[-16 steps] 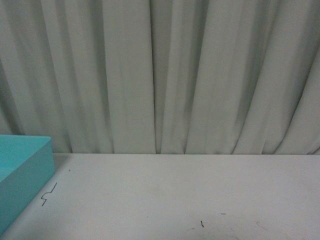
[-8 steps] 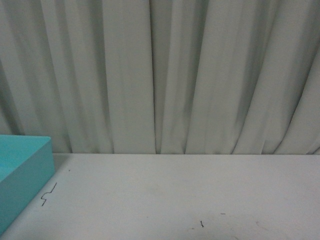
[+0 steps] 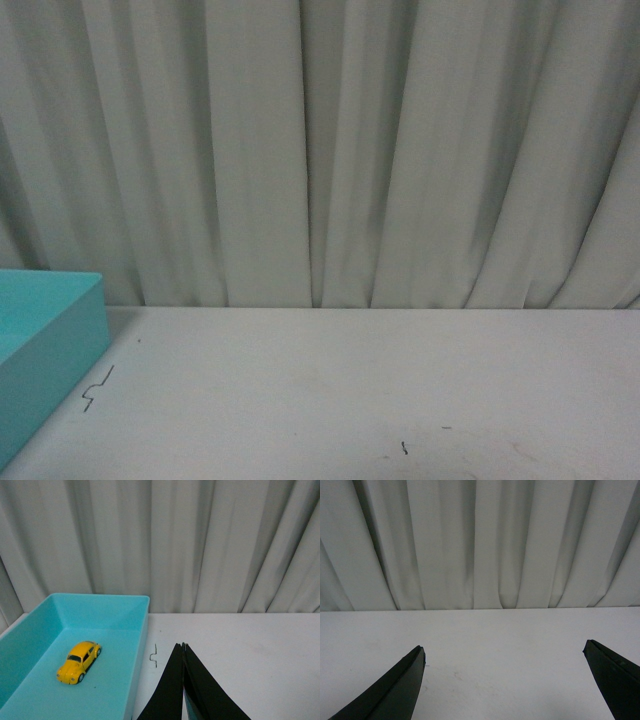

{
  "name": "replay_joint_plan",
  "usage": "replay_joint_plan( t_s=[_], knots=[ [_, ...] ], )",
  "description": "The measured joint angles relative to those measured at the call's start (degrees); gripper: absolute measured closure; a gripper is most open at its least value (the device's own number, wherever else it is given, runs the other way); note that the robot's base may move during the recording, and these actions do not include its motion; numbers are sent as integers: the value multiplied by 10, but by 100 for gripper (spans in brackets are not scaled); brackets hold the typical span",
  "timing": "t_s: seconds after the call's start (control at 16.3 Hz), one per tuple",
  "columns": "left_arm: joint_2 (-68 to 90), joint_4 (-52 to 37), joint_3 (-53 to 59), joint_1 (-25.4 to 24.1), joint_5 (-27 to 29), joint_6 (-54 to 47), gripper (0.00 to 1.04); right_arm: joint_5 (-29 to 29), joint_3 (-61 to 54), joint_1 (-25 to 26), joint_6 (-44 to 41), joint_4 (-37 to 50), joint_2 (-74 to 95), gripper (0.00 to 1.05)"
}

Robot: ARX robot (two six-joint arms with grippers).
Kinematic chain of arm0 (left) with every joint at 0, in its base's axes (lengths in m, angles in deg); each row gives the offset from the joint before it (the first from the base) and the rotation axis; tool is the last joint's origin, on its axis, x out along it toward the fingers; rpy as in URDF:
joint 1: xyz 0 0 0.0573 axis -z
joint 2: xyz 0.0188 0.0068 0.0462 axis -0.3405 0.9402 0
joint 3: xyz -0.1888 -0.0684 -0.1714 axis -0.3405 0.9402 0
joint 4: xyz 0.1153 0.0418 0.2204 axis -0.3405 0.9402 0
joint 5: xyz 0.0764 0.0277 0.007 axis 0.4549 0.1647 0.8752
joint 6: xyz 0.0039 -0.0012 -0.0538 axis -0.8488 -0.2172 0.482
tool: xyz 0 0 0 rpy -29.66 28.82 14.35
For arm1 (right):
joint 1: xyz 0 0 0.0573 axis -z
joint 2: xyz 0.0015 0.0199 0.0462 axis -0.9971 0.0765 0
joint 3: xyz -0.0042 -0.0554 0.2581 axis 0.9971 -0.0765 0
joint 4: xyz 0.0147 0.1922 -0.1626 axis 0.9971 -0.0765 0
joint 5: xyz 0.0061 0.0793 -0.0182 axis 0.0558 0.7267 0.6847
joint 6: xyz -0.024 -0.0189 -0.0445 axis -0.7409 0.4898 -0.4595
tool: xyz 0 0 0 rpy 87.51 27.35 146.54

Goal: Wind up and store yellow beetle toy

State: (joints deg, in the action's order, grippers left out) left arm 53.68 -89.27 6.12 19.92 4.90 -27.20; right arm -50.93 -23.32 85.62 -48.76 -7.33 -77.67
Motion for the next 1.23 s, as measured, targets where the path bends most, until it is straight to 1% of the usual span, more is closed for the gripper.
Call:
replay_joint_plan(
  t_s=[0.31, 0.37, 0.43, 0.8, 0.86, 1.23],
  knots=[
    [-35, 36, 0, 0, 0, 0, 103, 0, 0, 0, 0, 0, 0, 7],
    [-92, 125, 0, 0, -1, 0, 103, 0, 0, 0, 0, 0, 0, 7],
    [-131, 126, -1, 0, -1, 0, 103, 0, 0, 0, 0, 0, 0, 7],
    [-130, 134, 0, 0, 0, 1, 103, 0, 0, 0, 0, 0, 0, 7],
    [-130, 134, 0, 0, 0, 1, 93, 0, 0, 0, 0, 0, 0, 7],
    [-130, 134, 0, 0, 0, 1, 21, 0, 0, 0, 0, 0, 0, 7]
  ],
)
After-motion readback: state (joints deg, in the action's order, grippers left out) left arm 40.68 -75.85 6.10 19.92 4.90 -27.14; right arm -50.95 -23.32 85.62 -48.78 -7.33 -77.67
